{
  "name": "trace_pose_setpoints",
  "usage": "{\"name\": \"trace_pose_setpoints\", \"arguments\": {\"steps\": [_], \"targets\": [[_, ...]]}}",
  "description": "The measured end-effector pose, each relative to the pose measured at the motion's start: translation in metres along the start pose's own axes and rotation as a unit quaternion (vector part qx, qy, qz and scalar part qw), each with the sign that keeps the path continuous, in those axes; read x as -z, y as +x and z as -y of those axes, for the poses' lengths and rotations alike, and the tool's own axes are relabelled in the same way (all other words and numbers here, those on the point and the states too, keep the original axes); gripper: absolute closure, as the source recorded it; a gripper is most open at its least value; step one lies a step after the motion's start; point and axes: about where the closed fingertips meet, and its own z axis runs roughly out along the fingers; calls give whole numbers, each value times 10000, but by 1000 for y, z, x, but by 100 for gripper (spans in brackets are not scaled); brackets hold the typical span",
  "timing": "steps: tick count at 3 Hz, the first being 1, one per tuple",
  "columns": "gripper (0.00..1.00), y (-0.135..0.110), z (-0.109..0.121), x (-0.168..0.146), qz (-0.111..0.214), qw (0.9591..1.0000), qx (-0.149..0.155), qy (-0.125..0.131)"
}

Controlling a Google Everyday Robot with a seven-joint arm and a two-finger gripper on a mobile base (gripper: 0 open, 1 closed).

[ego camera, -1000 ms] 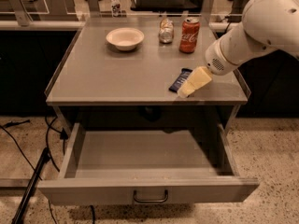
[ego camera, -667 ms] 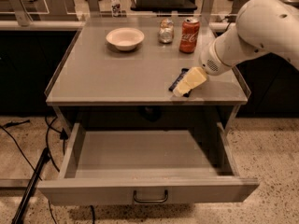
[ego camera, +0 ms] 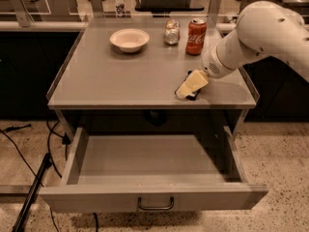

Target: Place rxbar blueberry into top drawer

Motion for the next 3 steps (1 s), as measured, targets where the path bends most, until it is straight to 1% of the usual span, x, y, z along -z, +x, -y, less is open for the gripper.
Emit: {"name": "trace_pose_setpoints", "arguments": {"steps": [1,3], "targets": [[26,2,2,-6,-37,10000,-22,-16],[14,13,5,-13,-214,9997,-21,-83]]}}
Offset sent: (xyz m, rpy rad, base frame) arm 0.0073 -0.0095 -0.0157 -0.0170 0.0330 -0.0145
